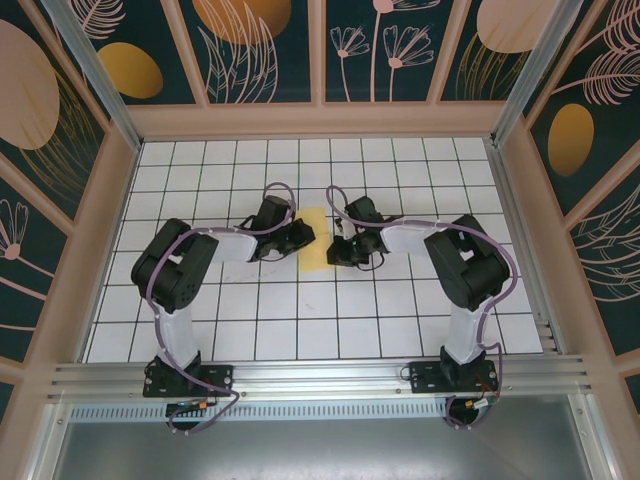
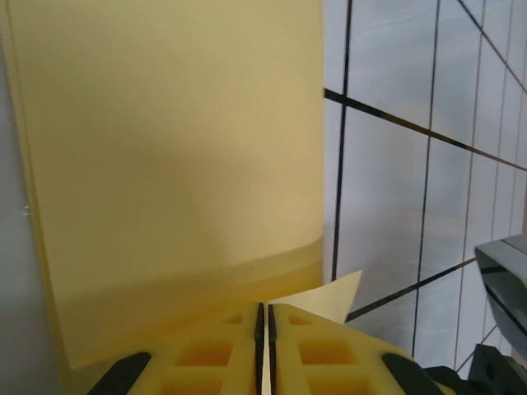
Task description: Fold a paper plane with a square sheet of paper (pick it up from the middle)
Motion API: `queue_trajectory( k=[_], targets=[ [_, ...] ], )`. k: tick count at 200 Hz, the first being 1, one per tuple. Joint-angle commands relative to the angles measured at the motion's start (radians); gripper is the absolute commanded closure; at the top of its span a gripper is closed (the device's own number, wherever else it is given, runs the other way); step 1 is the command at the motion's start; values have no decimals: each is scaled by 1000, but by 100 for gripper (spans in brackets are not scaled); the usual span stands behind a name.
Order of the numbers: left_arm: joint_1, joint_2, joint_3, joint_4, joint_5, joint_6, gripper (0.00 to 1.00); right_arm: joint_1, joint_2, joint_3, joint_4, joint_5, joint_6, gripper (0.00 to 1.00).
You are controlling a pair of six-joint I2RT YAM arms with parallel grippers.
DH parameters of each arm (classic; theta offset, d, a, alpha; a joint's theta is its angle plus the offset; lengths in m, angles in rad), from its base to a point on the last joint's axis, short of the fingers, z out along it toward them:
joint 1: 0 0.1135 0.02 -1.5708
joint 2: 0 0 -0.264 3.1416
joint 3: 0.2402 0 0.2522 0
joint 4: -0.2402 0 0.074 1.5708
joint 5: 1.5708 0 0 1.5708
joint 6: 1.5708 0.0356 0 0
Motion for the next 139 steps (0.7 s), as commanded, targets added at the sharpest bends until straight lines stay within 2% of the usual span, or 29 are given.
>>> queue_trajectory(
  k=[1, 27, 50, 84, 139],
  targets=[
    [3, 19, 41, -36, -40, 21, 89, -6, -59, 24, -12, -38, 5, 90],
    [2, 23, 28, -35, -49, 19, 90, -5, -77, 44, 18, -49, 16, 88],
    [4, 30, 3, -20, -50, 11, 92, 1, -72, 66, 33, 0, 58, 89],
    [4, 36, -25, 5, -47, -3, 93, 25, -17, 122, 5, 49, 64, 89],
    [3, 47, -49, 53, -36, -32, 93, 46, 56, 161, 6, 43, 72, 89]
  ],
)
